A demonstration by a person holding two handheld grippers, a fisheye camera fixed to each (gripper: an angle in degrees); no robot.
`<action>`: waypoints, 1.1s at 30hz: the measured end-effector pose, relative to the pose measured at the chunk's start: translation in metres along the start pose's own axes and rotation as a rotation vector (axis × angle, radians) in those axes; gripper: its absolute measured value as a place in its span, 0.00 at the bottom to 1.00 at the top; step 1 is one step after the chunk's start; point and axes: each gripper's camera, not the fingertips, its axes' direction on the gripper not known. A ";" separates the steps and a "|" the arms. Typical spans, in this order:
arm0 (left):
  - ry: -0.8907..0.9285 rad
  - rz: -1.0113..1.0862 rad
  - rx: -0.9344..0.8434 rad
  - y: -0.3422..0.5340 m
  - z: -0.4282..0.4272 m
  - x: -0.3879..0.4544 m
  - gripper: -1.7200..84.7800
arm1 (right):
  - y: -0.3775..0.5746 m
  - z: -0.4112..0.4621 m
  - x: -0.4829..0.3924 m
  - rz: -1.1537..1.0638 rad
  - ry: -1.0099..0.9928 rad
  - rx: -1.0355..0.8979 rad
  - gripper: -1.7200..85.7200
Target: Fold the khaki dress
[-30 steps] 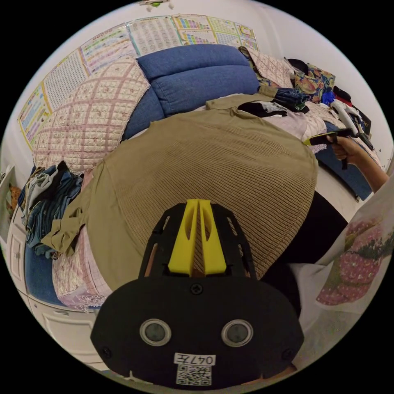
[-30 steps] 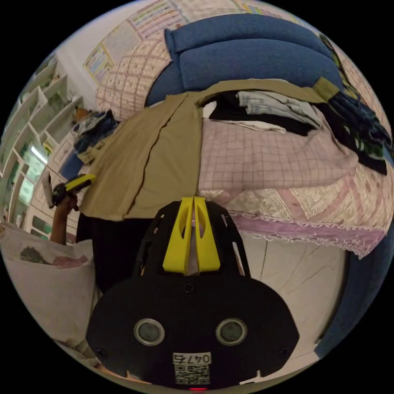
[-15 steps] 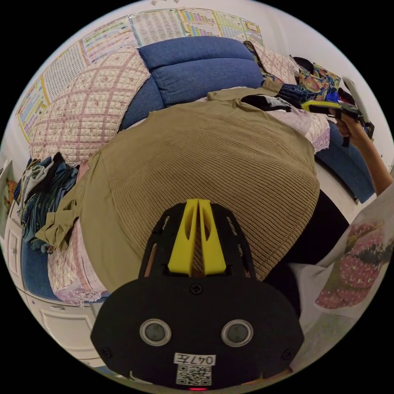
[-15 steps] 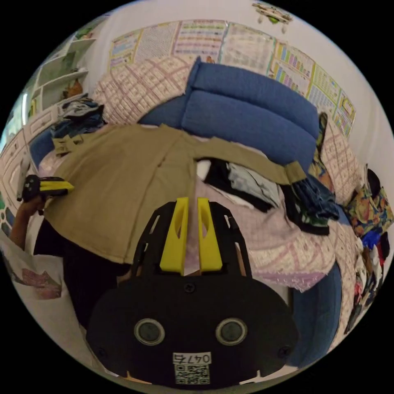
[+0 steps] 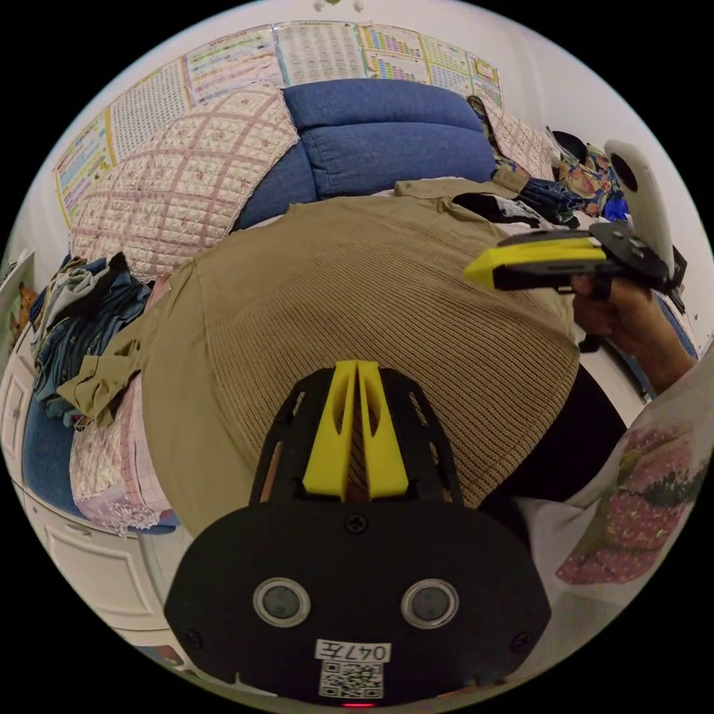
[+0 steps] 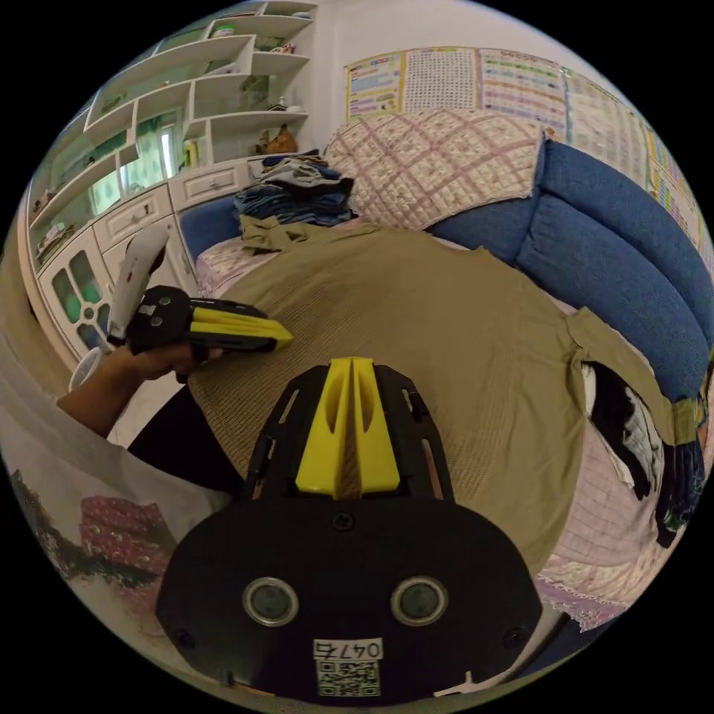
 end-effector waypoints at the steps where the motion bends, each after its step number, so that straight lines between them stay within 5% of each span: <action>1: -0.020 -0.001 0.009 0.004 0.004 -0.004 0.01 | -0.010 0.012 -0.014 -0.012 0.022 -0.022 0.01; 12: -0.273 -0.088 0.272 0.057 0.013 -0.032 0.04 | -0.090 0.063 -0.061 -0.003 0.056 -0.054 0.01; 33: -0.370 -0.112 0.198 0.054 0.052 -0.101 0.01 | -0.176 0.119 -0.105 -0.008 0.027 -0.073 0.01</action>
